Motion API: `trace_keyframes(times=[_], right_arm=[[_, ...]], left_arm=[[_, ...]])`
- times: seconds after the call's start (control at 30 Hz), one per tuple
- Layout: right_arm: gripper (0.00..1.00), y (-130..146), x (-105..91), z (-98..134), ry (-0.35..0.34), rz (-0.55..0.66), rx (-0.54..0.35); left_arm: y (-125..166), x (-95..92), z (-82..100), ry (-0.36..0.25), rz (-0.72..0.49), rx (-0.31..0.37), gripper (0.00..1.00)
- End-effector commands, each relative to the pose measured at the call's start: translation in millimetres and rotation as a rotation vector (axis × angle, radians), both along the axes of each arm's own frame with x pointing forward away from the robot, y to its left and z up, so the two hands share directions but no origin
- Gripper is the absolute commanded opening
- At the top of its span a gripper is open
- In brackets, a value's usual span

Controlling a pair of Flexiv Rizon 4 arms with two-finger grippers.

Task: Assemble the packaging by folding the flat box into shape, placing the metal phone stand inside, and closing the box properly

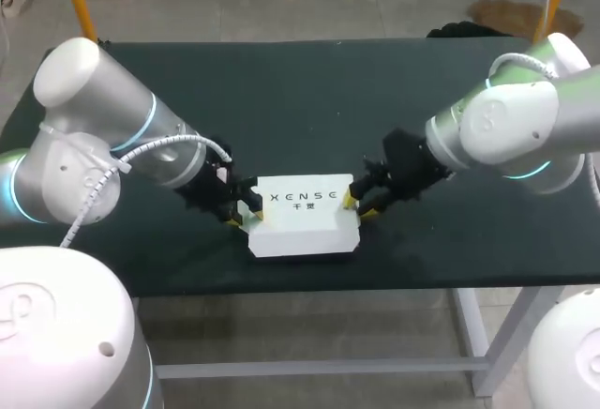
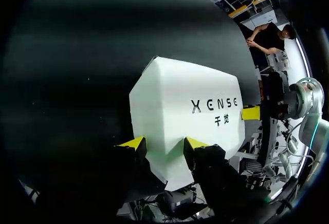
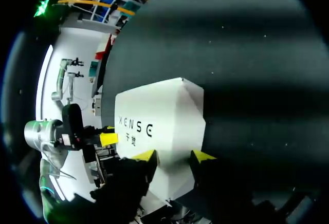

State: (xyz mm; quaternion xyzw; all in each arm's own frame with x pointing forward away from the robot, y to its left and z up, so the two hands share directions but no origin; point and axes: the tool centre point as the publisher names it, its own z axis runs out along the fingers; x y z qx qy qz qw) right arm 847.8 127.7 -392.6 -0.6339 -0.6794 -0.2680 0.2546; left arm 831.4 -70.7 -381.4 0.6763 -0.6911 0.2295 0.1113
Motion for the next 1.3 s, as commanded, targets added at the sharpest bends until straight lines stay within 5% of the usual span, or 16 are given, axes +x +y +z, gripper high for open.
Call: trace_keyframes(times=[0.03, 1.3], right_arm=[[0.47, 0.4, -2.2, -2.3, 0.005, 0.001, 0.017], [0.47, 9.2, -12.3, -4.1, -0.015, 0.012, 0.028]], left_arm=[[-5.4, 0.0, -9.0, -0.002, 0.005, 0.004, 0.50], [-12.0, -2.2, -10.7, 0.002, -0.007, 0.007, 0.51]])
